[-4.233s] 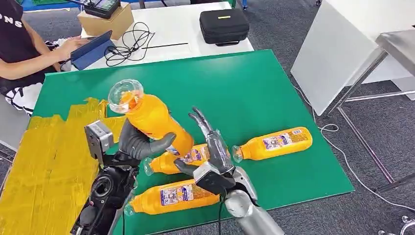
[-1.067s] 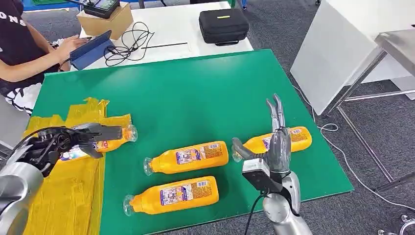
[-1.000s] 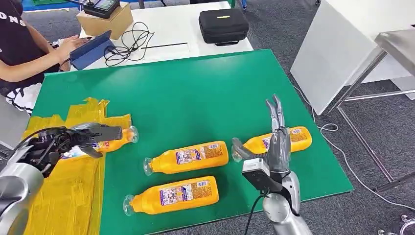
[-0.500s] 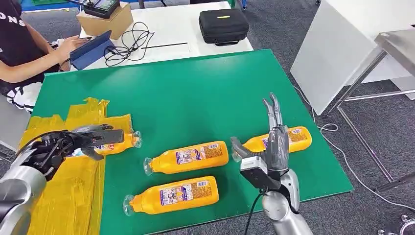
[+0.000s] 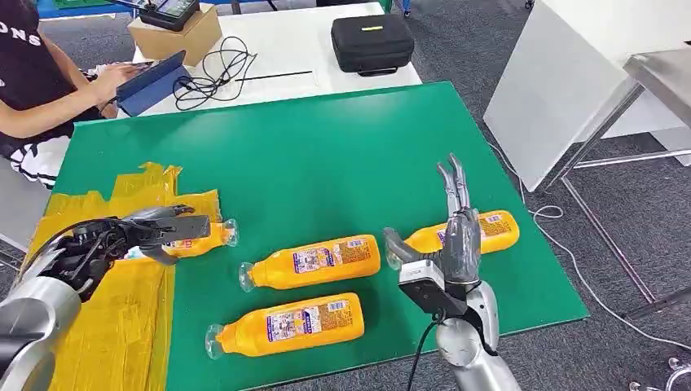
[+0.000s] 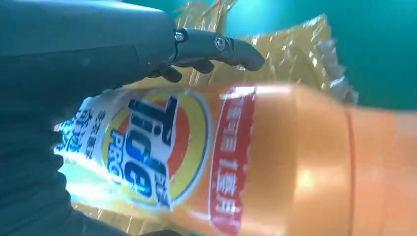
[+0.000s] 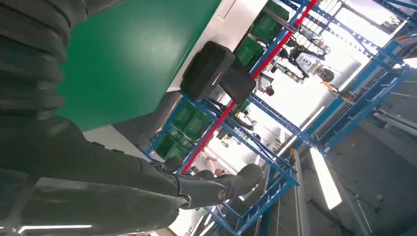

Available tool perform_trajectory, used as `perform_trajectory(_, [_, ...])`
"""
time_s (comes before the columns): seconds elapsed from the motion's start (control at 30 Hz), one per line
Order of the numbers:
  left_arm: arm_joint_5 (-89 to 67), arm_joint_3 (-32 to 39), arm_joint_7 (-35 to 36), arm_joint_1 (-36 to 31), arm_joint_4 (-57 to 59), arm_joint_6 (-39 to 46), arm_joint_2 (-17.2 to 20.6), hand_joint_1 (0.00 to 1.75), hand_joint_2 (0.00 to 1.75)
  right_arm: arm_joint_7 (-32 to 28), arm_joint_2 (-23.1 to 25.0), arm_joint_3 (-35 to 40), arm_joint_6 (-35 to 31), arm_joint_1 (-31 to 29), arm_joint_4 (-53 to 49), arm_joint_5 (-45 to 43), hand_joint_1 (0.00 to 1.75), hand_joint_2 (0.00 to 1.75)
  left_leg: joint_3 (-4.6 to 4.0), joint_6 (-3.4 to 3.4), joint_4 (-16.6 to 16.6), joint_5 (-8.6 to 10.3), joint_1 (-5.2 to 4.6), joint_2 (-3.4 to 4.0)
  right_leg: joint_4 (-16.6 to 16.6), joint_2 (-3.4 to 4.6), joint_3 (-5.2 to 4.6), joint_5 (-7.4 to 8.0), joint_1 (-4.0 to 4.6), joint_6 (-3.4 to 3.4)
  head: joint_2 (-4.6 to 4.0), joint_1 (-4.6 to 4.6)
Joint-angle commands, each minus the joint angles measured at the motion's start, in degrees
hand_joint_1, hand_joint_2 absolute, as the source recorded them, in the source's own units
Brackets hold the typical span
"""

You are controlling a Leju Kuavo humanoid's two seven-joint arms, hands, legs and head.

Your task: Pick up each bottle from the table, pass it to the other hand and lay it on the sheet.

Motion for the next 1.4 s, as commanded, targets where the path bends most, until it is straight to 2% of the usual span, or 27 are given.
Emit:
perform_trajectory(0.03, [4.6, 4.0, -5.7, -3.8, -0.7, 1.0, 0.1, 0.00, 1.75, 0.5, -1.1, 0.5, 0.0, -1.1, 1.6, -0.3, 0.00, 1.75, 0.22, -0.11, 0.1, -0.18, 0.09, 0.07, 0.0, -0.04, 0.25, -0.16, 0.11, -0.07, 0.00, -0.02])
perform_trajectory(0.27, [8.5, 4.7, -9.7, -7.0, -5.7, 0.2, 1.2, 0.00, 1.75, 1.3, -0.3, -0.4, 1.3, -0.6, 0.0, 0.3, 0.00, 1.75, 0.01, -0.09, 0.1, -0.10, 0.10, 0.03, 0.1, -0.04, 0.06, -0.08, 0.11, -0.06, 0.00, 0.00])
perform_trajectory(0.37, [9.6, 4.9, -10.4, -6.6, -6.2, -0.1, 1.1, 0.00, 1.75, 1.6, 0.0, -0.6, 1.6, -0.7, -0.1, 0.7, 0.00, 1.75, 0.24, -0.14, 0.2, -0.23, 0.13, 0.06, 0.1, -0.07, 0.29, -0.21, 0.14, -0.10, 0.00, -0.02])
perform_trajectory(0.43, [12.5, 5.1, -14.9, -5.4, -8.1, -2.0, 1.2, 0.00, 1.75, 1.9, 0.2, -1.1, 1.9, -0.5, -0.2, 1.6, 0.00, 1.75, 0.23, -0.12, 0.1, -0.17, 0.09, 0.06, 0.0, -0.04, 0.26, -0.15, 0.10, -0.08, 0.00, -0.02])
perform_trajectory(0.53, [17.2, 4.8, -20.3, -1.7, -14.8, -3.6, 1.1, 0.00, 1.75, 2.5, -0.1, -2.1, 1.9, 0.1, -1.1, 3.7, 0.00, 1.75, 0.25, -0.11, 0.1, -0.17, 0.07, 0.09, 0.0, -0.01, 0.26, -0.15, 0.08, -0.07, 0.00, -0.04])
perform_trajectory(0.67, [24.4, 4.7, -21.9, 4.3, -26.5, -6.2, 0.6, 0.00, 1.75, 3.9, -1.1, -3.3, 3.0, 0.5, -2.5, 8.8, 0.00, 1.75, 0.20, -0.07, 0.0, -0.11, 0.02, 0.01, 0.0, -0.07, 0.22, -0.11, 0.03, -0.04, 0.00, -0.02])
perform_trajectory(0.73, [30.8, 6.6, -22.5, 11.9, -37.4, -6.5, -1.0, 0.00, 1.75, 7.7, -2.6, -4.6, 5.7, 1.0, -3.9, 18.3, 0.00, 1.75, 0.27, -0.07, 0.0, -0.14, 0.02, 0.04, 0.0, -0.05, 0.29, -0.13, 0.03, -0.04, 0.00, 0.00])
perform_trajectory(0.83, [36.8, 7.7, -22.7, 20.6, -47.8, -7.3, -3.4, 0.00, 1.75, 10.9, -5.0, -6.4, 11.8, 1.0, -4.7, 25.8, 0.00, 1.75, 0.43, -0.04, -0.1, -0.15, -0.08, -0.01, -0.1, -0.11, 0.44, -0.16, -0.04, -0.02, 0.00, -0.02])
perform_trajectory(0.87, [37.4, 7.1, -23.0, 23.4, -50.5, -7.0, -4.1, 0.00, 1.75, 11.7, -6.3, -7.4, 13.6, 0.7, -4.6, 27.2, 0.00, 1.75, 0.26, -0.01, -0.1, -0.07, -0.14, -0.03, -0.1, -0.10, 0.26, -0.09, -0.10, 0.01, 0.00, -0.02])
perform_trajectory(0.9, [37.4, 6.0, -23.0, 25.1, -52.2, -6.5, -4.1, 0.00, 1.75, 12.4, -8.6, -7.6, 16.8, 0.2, -3.4, 27.6, 0.00, 1.75, 0.45, -0.03, -0.1, -0.18, -0.10, -0.04, -0.1, -0.15, 0.48, -0.20, -0.05, 0.00, 0.00, -0.02])
perform_trajectory(0.93, [37.0, 4.9, -23.1, 26.2, -52.9, -5.2, -3.9, 0.00, 1.75, 11.9, -10.4, -8.4, 19.0, -0.6, -1.8, 26.5, 0.00, 1.75, 0.31, -0.02, -0.1, -0.14, -0.12, 0.02, -0.1, -0.06, 0.32, -0.12, -0.07, 0.01, 0.00, -0.04])
perform_trajectory(1.03, [37.1, 4.1, -23.4, 26.5, -52.9, -4.2, -3.4, 0.00, 1.75, 10.8, -12.0, -9.4, 21.4, -1.8, 0.2, 25.7, 0.00, 1.75, 0.34, -0.05, 0.0, -0.27, -0.06, 0.03, -0.1, -0.07, 0.40, -0.18, -0.01, 0.00, 0.00, 0.00])
perform_trajectory(1.17, [37.1, 4.2, -23.4, 26.4, -52.9, -4.2, -3.3, 0.00, 1.75, 10.7, -12.2, -9.7, 21.7, -2.0, 0.5, 25.5, 0.00, 1.75, 0.06, -0.03, 0.0, -0.16, -0.11, 0.02, -0.1, -0.02, 0.11, -0.06, -0.09, -0.02, 0.00, -0.02])
perform_trajectory(1.27, [37.1, 4.2, -23.4, 26.2, -52.9, -4.1, -3.2, 0.00, 1.75, 10.8, -12.0, -9.6, 21.6, -2.0, 0.4, 25.5, 0.00, 1.75, 0.04, -0.03, 0.0, -0.14, -0.10, -0.01, -0.1, -0.05, 0.08, -0.05, -0.07, -0.03, 0.00, -0.04])
perform_trajectory(1.3, [37.1, 4.2, -23.4, 26.2, -52.9, -4.1, -3.2, 0.00, 1.75, 10.8, -11.8, -9.5, 21.6, -1.9, 0.3, 25.5, 0.00, 1.75, 0.26, -0.11, 0.0, -0.27, -0.05, 0.05, -0.1, -0.04, 0.30, -0.16, 0.00, -0.08, 0.00, -0.04])
perform_trajectory(1.4, [39.8, 5.2, -25.0, 28.8, -55.5, -5.4, -4.6, 0.00, 1.75, 10.9, -17.1, -8.0, 27.9, -3.9, 1.9, 27.1, 0.00, 1.75, 0.14, -0.04, 0.0, -0.18, -0.08, 0.03, -0.1, -0.04, 0.17, -0.09, 0.01, -0.02, 0.00, -0.04])
